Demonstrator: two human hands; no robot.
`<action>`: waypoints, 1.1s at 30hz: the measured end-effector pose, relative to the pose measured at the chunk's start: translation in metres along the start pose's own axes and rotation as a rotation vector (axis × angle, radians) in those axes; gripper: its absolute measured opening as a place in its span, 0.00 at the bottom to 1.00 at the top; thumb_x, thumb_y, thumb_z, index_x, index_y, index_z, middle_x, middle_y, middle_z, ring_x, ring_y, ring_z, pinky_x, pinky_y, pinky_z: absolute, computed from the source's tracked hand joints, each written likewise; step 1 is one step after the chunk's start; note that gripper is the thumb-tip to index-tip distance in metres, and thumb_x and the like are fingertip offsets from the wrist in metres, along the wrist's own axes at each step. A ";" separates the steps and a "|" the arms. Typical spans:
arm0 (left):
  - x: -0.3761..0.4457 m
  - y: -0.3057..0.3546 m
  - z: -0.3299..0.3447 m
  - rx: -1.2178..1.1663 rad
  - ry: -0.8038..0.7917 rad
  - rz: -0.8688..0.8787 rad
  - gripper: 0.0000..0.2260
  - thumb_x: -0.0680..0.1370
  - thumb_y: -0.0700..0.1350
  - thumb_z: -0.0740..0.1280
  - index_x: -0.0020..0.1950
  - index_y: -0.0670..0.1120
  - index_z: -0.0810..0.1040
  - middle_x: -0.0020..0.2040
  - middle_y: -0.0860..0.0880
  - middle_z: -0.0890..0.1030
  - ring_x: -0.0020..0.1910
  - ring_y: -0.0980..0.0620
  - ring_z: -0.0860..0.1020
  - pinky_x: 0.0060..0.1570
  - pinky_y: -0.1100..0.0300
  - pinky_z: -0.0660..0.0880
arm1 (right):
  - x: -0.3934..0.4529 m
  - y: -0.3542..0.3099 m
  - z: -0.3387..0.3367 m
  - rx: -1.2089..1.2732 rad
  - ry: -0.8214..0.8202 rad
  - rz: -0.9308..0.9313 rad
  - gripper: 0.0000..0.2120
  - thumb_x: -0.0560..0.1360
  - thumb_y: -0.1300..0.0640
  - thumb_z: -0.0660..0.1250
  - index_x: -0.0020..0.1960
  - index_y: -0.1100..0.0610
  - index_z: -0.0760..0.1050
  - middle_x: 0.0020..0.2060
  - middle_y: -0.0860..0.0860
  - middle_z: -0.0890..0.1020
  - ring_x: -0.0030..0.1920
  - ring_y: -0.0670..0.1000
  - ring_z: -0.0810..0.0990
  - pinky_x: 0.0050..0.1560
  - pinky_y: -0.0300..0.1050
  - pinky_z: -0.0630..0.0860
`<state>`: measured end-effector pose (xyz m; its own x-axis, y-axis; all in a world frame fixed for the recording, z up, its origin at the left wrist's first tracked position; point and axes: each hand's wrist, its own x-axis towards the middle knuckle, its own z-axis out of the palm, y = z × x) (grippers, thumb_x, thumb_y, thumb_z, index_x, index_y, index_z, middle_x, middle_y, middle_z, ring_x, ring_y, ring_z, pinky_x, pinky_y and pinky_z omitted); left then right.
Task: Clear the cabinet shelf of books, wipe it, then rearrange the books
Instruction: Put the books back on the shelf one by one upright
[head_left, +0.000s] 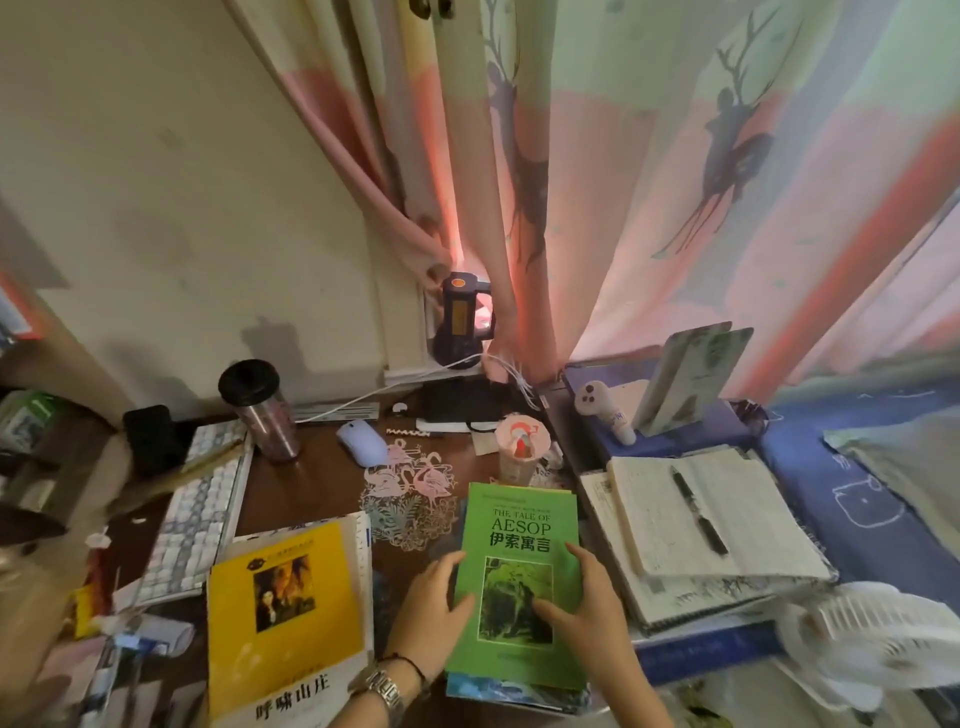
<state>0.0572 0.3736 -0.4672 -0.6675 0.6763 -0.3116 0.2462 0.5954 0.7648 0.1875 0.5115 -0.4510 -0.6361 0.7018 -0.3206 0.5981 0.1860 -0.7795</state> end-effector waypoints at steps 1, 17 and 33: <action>-0.001 0.000 0.004 0.015 -0.009 -0.004 0.22 0.79 0.46 0.63 0.73 0.54 0.63 0.71 0.55 0.66 0.69 0.57 0.64 0.66 0.63 0.65 | 0.001 0.002 0.001 0.002 0.008 0.003 0.38 0.69 0.59 0.76 0.74 0.53 0.60 0.69 0.48 0.69 0.67 0.48 0.68 0.70 0.49 0.67; -0.004 0.008 0.024 0.046 -0.026 0.010 0.27 0.77 0.50 0.65 0.74 0.58 0.58 0.75 0.52 0.56 0.73 0.54 0.58 0.74 0.56 0.56 | 0.004 0.021 -0.002 0.078 0.056 0.070 0.34 0.69 0.58 0.76 0.70 0.50 0.65 0.67 0.50 0.71 0.66 0.52 0.72 0.67 0.56 0.71; -0.009 0.005 0.029 -0.192 0.026 -0.091 0.26 0.75 0.51 0.69 0.68 0.62 0.62 0.71 0.51 0.60 0.71 0.52 0.59 0.72 0.50 0.57 | 0.005 0.024 0.003 0.208 0.062 0.072 0.27 0.72 0.59 0.73 0.63 0.42 0.65 0.56 0.47 0.77 0.50 0.47 0.80 0.52 0.52 0.81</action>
<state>0.0852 0.3829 -0.4772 -0.6994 0.6108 -0.3711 0.0476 0.5579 0.8286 0.1978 0.5174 -0.4729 -0.5602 0.7503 -0.3509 0.5238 -0.0073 -0.8518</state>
